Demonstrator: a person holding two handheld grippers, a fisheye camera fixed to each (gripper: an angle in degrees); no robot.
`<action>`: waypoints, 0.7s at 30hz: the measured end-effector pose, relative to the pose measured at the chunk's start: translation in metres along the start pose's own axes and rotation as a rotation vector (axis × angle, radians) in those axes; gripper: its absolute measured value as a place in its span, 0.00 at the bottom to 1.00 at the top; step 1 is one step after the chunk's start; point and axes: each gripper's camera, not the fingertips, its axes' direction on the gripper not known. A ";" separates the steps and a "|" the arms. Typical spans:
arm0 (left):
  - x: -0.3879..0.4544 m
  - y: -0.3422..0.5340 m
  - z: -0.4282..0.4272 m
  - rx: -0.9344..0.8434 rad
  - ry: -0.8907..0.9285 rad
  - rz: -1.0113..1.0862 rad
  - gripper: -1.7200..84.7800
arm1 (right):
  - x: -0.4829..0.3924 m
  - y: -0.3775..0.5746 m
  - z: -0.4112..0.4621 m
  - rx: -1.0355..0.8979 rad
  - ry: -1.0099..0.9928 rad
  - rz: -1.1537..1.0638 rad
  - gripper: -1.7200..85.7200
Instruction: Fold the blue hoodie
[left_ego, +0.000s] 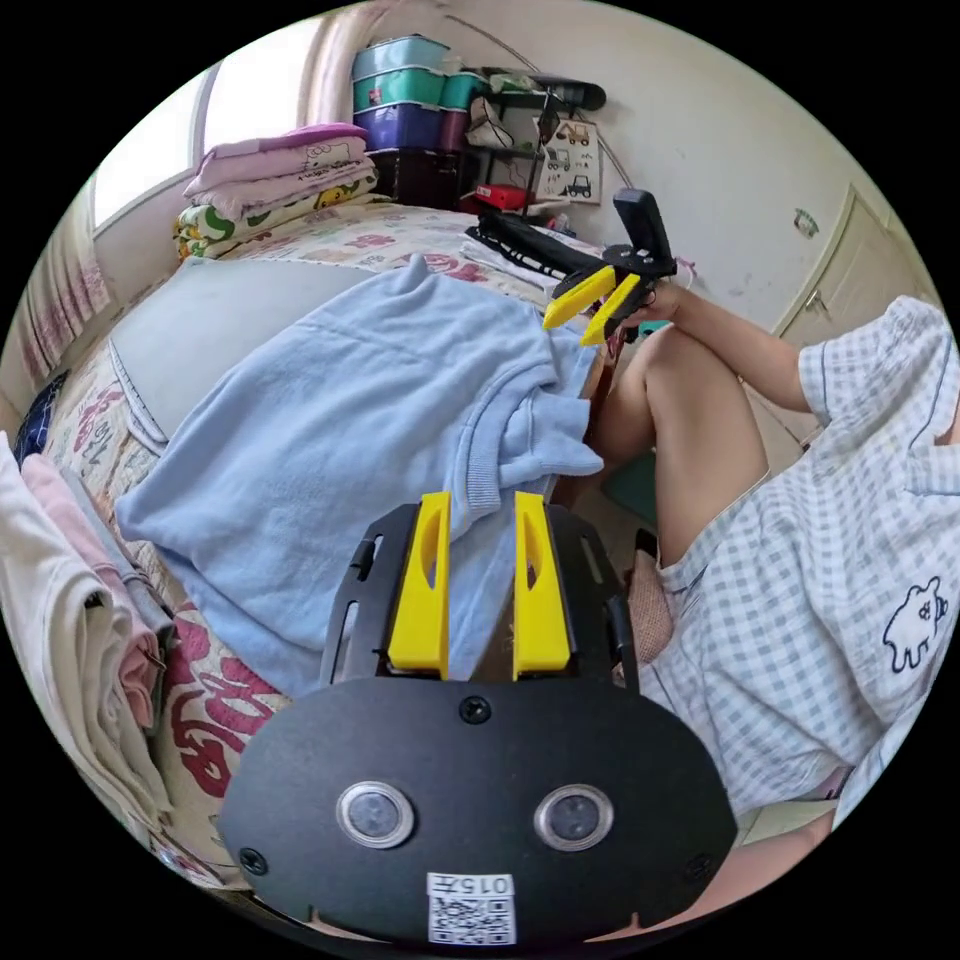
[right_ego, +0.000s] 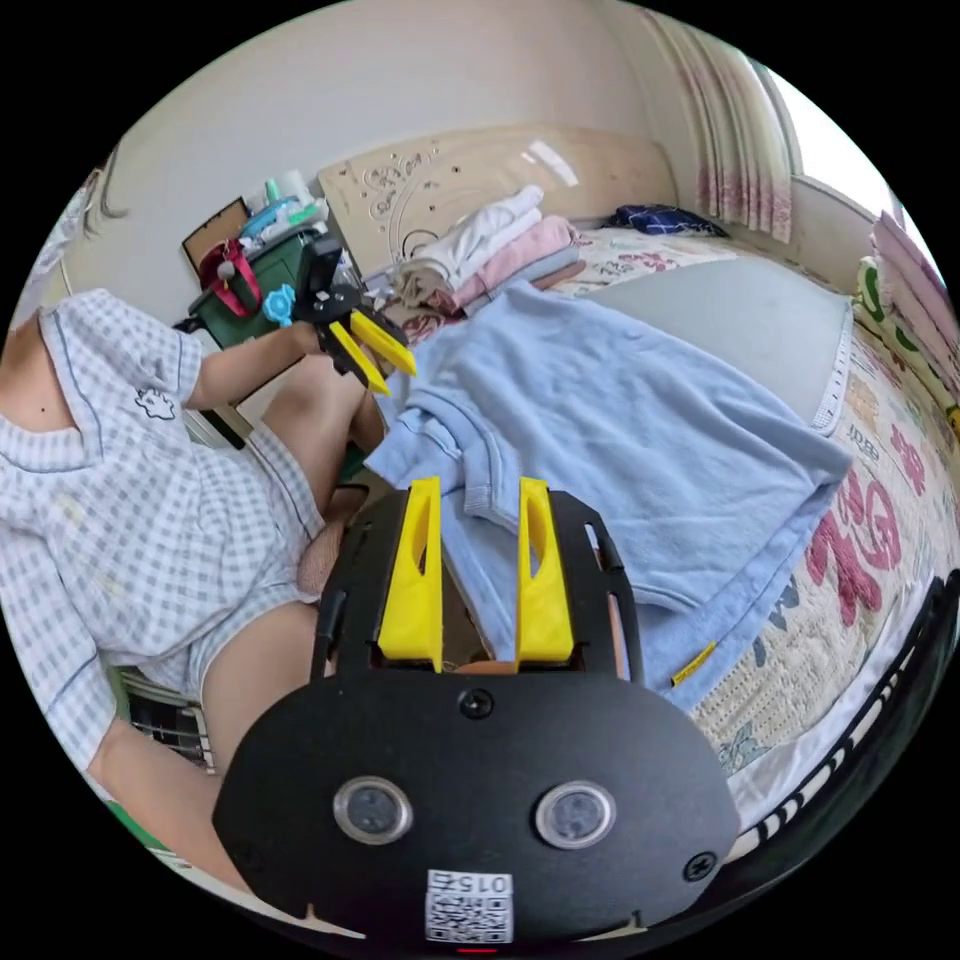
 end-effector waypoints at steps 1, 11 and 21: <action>-0.003 -0.003 0.007 -0.037 -0.010 0.009 0.14 | 0.002 -0.001 0.013 -0.048 0.010 -0.007 0.15; -0.020 0.000 0.022 -0.030 0.005 -0.003 0.09 | 0.007 -0.002 0.083 -0.179 0.132 -0.076 0.10; -0.104 -0.053 -0.068 0.197 -0.027 -0.090 0.04 | 0.070 -0.083 0.064 -0.006 0.244 0.033 0.05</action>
